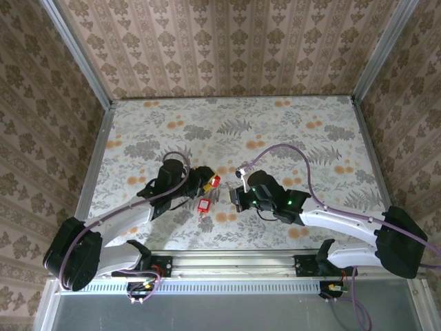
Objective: Unlock with the key
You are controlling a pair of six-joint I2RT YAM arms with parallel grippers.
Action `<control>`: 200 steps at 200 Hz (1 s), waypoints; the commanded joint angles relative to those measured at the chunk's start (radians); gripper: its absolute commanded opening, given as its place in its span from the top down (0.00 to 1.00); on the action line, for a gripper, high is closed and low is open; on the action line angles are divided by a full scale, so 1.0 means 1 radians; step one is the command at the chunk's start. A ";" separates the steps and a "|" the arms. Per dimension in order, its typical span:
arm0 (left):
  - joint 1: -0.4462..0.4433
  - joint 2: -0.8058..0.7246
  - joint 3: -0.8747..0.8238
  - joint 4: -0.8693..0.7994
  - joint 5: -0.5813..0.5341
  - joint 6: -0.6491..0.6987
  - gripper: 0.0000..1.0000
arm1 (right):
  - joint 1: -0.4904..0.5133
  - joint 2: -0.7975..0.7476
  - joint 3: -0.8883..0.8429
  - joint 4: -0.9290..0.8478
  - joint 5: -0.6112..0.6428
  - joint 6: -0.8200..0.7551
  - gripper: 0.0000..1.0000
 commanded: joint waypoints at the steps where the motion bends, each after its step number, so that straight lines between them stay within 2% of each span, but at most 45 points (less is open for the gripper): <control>1: -0.009 -0.044 -0.009 0.090 -0.001 -0.065 1.00 | 0.007 0.033 0.042 0.046 -0.024 -0.006 1.00; 40: -0.028 -0.077 0.005 0.031 -0.016 -0.040 1.00 | 0.003 0.082 0.058 0.073 -0.064 0.008 1.00; 89: -0.025 -0.093 0.008 -0.029 -0.030 -0.004 1.00 | 0.005 0.061 0.060 0.062 -0.085 -0.004 1.00; 138: -0.020 -0.083 0.017 -0.030 -0.026 0.016 1.00 | 0.007 0.052 0.014 0.105 -0.106 0.026 1.00; 200: -0.023 -0.086 0.021 -0.034 -0.027 0.034 1.00 | 0.006 0.077 0.048 0.089 -0.105 0.026 1.00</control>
